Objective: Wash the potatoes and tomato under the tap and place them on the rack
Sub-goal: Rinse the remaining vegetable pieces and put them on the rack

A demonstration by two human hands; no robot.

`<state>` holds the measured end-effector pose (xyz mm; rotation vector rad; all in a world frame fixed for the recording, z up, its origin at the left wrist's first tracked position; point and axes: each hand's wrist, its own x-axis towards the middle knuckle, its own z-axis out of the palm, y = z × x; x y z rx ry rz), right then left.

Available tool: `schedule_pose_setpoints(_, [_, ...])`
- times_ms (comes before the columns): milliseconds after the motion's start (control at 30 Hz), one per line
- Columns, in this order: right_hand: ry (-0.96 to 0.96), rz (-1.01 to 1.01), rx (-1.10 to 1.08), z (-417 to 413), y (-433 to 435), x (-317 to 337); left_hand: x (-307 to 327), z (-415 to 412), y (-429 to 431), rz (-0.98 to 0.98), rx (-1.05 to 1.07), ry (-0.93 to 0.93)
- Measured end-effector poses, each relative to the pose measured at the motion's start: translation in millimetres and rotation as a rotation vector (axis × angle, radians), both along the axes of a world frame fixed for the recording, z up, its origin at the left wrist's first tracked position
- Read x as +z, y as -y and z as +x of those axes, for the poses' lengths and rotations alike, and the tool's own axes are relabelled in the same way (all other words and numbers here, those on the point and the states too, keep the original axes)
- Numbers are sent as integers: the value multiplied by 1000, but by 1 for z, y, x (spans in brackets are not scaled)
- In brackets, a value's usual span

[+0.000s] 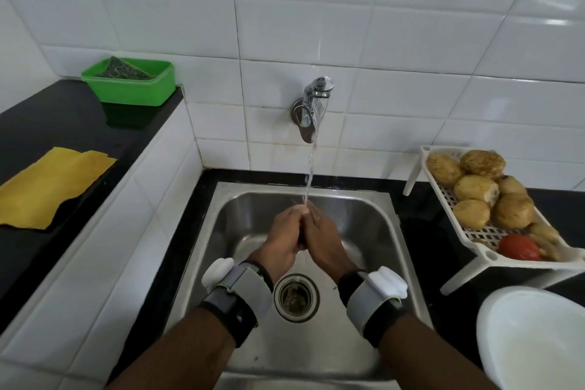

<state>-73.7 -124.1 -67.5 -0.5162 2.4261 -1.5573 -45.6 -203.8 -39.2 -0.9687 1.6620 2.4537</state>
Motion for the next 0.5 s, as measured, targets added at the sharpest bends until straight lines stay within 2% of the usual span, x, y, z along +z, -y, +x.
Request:
schedule_pose_setpoints(67, [17, 16, -31, 0, 4, 3, 5, 2, 0, 78, -4, 4])
schedule_pose_setpoints(133, [-107, 87, -23, 12, 9, 5, 13, -1, 4, 131, 32, 2])
schedule_pose_setpoints(233, [-300, 146, 64, 30, 12, 6, 27, -7, 13, 110, 60, -12])
schedule_pose_setpoints(367, [-156, -55, -25, 14, 13, 8, 27, -4, 5, 132, 21, -38])
schedule_pose_setpoints(500, [3, -108, -80, 3, 9, 16, 22, 0, -3, 156, 41, -17])
